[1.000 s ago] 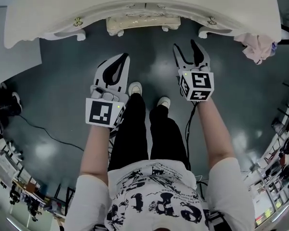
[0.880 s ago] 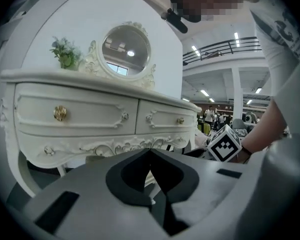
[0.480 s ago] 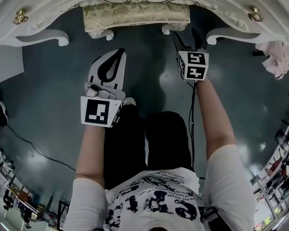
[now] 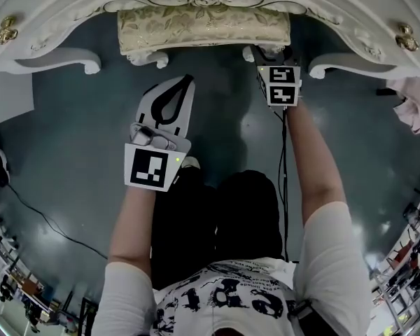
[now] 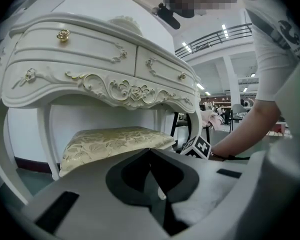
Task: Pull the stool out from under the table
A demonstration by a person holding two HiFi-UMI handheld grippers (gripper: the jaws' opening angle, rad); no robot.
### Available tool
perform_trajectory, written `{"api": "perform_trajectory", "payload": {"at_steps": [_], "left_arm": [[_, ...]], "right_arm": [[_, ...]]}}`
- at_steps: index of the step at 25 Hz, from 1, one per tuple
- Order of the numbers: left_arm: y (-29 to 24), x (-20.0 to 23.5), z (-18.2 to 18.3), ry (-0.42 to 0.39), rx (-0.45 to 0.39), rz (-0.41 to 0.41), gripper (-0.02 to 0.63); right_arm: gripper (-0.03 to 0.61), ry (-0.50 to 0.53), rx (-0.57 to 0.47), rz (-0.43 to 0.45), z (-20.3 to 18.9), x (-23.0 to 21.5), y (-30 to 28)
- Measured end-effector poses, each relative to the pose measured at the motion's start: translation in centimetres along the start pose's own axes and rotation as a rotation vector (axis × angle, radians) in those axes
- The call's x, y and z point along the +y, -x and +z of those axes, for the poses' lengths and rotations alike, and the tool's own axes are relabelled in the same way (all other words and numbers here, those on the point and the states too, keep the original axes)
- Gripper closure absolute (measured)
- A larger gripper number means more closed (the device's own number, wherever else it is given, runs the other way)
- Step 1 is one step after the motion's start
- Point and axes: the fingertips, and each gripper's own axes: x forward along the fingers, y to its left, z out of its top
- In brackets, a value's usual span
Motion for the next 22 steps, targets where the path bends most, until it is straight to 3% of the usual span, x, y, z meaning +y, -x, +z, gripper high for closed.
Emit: {"api": "perform_trajectory", "payload": {"at_steps": [6,12,17,22], "left_arm": [[-0.1,0.0,-1.2,0.021,0.021,-0.002,0.597],[1.0,0.3,-2.4,0.033,0.077,0.013,0.597],[2.9,-1.3,-2.5,-0.031,0.060,-0.018,0.597],[5.4,-2.3,-2.1,0.023,0.082,-0.001,0.597]], "right_arm": [[0.304,-0.020,-0.025,-0.013,0.3,-0.2,-0.3],[0.308,-0.007,0.027,-0.008,-0.4,0.4,0.1],[0.308,-0.016,0.101,-0.027,-1.6,1.6,2.1],[0.308,-0.032,0.144,-0.033,-3.1,3.3,5.1]]}}
